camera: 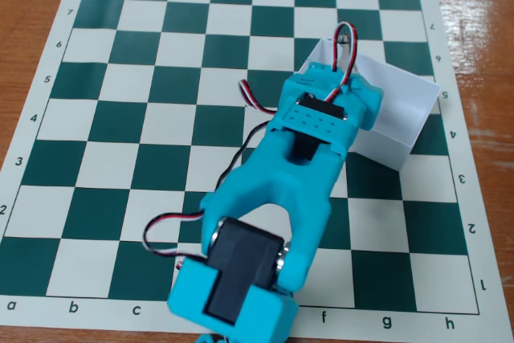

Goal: Grab the toy horse and put it in the box.

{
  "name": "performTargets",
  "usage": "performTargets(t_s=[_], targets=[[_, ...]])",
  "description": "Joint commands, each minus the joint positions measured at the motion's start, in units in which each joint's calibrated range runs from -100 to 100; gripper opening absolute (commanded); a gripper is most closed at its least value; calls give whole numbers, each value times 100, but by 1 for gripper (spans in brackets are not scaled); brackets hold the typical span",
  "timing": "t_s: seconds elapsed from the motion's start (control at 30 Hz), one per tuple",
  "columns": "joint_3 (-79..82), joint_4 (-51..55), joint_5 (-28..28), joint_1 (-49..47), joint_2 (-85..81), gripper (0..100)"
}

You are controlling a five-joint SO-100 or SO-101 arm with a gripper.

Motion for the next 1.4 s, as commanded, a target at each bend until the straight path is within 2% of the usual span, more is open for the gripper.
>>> performTargets(t_s=[0.0,0.17,0.37,0.63,1.1,1.37], targets=[[-358,-256,18,179,271,0],[-685,-264,3,258,660,1],[-867,-256,-2,272,811,24],[-749,68,-36,172,536,27],[1709,1347,-583,-899,-2995,27],[3630,2186,-588,-1478,-5676,27]])
